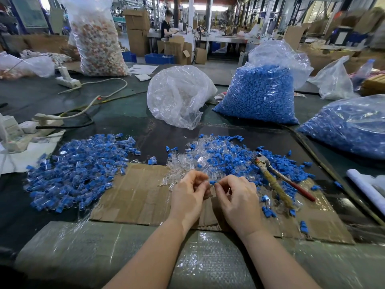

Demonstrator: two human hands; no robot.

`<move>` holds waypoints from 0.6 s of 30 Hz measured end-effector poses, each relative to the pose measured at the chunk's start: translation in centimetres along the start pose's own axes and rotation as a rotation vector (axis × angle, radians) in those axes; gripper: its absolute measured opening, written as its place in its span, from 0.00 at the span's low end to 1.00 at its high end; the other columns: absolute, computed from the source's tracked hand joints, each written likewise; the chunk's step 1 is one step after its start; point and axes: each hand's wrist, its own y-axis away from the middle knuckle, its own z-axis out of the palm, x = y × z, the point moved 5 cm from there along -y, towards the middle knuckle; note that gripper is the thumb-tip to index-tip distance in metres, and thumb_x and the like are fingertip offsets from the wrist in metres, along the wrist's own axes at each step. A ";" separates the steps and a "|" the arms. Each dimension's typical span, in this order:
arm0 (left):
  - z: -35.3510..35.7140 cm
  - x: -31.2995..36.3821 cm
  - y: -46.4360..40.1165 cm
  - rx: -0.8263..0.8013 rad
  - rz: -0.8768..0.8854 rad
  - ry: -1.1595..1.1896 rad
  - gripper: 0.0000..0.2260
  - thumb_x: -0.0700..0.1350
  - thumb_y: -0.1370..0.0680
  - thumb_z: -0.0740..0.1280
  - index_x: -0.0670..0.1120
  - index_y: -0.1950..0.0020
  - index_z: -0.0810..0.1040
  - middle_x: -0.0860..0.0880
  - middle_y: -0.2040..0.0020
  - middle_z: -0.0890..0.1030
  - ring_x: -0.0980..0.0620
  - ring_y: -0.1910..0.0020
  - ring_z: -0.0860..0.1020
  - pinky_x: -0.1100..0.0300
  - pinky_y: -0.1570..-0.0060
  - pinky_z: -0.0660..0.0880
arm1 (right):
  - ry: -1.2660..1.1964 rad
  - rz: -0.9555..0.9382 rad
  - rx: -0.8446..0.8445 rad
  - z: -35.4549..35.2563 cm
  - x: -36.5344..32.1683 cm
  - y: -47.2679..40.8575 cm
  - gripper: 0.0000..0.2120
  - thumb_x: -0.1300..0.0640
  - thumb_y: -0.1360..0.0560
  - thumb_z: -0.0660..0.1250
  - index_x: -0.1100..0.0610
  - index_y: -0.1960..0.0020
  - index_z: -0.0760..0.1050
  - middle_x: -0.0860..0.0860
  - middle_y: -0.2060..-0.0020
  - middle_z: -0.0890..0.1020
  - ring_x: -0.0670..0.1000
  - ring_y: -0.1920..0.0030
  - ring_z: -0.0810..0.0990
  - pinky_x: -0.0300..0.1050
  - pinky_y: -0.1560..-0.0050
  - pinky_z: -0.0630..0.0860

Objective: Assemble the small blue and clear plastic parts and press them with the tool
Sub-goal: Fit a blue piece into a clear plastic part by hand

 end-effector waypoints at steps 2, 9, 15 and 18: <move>0.1 0.0 0.0 -0.015 0.011 -0.025 0.12 0.34 0.24 0.66 0.51 0.59 0.76 0.47 0.63 0.80 0.52 0.62 0.80 0.62 0.60 0.78 | 0.021 0.001 -0.003 0.0 -0.1 0.0 0.08 0.59 0.29 0.71 0.56 0.64 0.75 0.48 0.69 0.76 0.49 0.66 0.69 0.50 0.58 0.68; 0.2 0.0 0.1 -0.053 0.030 -0.063 0.12 0.35 0.24 0.66 0.53 0.60 0.76 0.49 0.62 0.80 0.54 0.61 0.79 0.62 0.57 0.78 | 0.044 -0.019 -0.006 0.0 -0.3 0.1 0.08 0.58 0.29 0.72 0.56 0.64 0.76 0.47 0.69 0.75 0.51 0.65 0.72 0.51 0.58 0.69; 0.1 0.0 0.1 -0.038 0.035 -0.079 0.12 0.37 0.23 0.65 0.55 0.60 0.76 0.51 0.63 0.80 0.58 0.64 0.77 0.67 0.61 0.75 | -0.006 -0.086 -0.025 -0.1 -0.7 0.3 0.07 0.58 0.28 0.71 0.54 0.50 0.79 0.46 0.59 0.80 0.49 0.57 0.77 0.48 0.52 0.72; 0.1 -0.1 0.0 -0.047 0.024 -0.087 0.12 0.37 0.23 0.65 0.54 0.59 0.76 0.51 0.63 0.80 0.57 0.64 0.78 0.65 0.60 0.75 | -0.016 -0.120 -0.056 -0.1 -0.8 0.3 0.10 0.59 0.29 0.73 0.54 0.49 0.80 0.47 0.59 0.80 0.49 0.57 0.77 0.48 0.53 0.73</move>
